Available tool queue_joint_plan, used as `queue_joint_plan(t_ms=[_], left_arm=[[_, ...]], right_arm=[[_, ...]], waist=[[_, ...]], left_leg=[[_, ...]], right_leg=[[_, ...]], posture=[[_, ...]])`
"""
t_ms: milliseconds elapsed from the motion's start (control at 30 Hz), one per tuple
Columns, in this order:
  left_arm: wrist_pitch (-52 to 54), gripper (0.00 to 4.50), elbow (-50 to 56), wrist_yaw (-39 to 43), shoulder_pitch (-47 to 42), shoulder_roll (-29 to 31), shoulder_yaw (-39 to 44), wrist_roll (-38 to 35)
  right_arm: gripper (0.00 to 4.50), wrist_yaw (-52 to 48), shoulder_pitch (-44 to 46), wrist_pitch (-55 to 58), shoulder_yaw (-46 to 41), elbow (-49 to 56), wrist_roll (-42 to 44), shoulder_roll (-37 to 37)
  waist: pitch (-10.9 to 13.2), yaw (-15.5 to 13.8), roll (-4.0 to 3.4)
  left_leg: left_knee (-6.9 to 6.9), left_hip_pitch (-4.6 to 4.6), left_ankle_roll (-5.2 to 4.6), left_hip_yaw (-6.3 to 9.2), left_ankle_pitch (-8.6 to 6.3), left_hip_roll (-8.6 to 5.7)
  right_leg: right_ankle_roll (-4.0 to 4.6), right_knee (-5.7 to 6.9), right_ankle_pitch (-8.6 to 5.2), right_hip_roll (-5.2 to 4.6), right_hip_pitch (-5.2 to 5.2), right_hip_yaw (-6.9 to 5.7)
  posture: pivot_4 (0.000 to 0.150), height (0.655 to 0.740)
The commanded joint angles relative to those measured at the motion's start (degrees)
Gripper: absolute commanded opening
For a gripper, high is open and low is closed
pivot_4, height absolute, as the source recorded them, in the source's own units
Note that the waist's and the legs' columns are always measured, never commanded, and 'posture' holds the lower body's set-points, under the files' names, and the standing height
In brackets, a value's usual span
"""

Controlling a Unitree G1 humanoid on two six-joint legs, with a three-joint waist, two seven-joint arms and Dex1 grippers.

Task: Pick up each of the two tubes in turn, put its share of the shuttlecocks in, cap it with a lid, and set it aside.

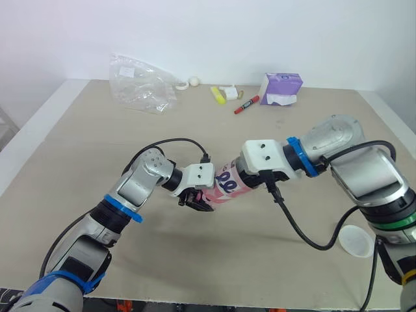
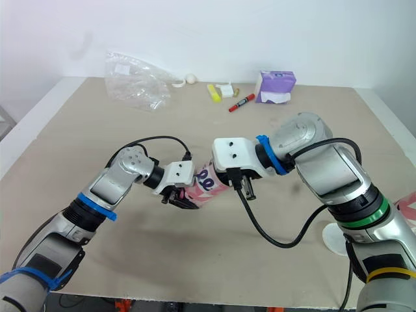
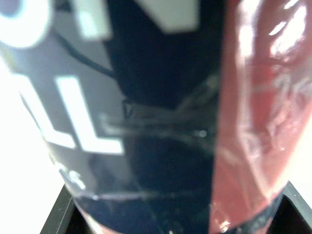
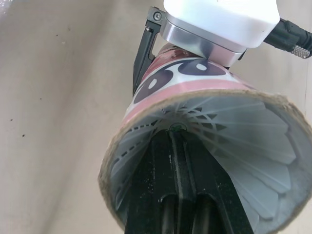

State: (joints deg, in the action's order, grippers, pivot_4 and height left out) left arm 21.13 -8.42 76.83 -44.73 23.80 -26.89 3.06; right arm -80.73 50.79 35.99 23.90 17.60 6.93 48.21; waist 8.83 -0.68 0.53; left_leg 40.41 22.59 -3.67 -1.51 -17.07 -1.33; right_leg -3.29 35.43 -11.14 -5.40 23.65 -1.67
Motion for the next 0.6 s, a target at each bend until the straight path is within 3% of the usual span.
queue_joint_plan(t_ms=[33, 600], left_arm=[[0.25, 2.57, -0.27, 0.79, 1.25, -0.77, -3.33, 0.3], [0.77, 2.57, 0.34, 0.45, 1.7, -0.88, -3.14, 0.39]], right_arm=[[0.1, 0.55, 0.93, -1.21, 2.79, -2.12, -2.22, -1.68], [0.1, -3.84, 2.48, -4.91, 7.79, -9.56, -5.84, -6.86]], waist=[[0.0, -0.01, 0.0], [-0.1, 0.16, -0.06]], left_leg=[[0.0, 0.0, 0.0, 0.01, 0.0, 0.0], [0.0, -0.3, 0.08, 0.09, 0.04, 0.11]], right_leg=[[0.0, 0.0, 0.0, 0.01, -0.01, -0.01], [0.12, 0.11, -0.08, 0.14, -0.24, -0.1]], posture=[[0.15, 0.74], [0.15, 0.74]])
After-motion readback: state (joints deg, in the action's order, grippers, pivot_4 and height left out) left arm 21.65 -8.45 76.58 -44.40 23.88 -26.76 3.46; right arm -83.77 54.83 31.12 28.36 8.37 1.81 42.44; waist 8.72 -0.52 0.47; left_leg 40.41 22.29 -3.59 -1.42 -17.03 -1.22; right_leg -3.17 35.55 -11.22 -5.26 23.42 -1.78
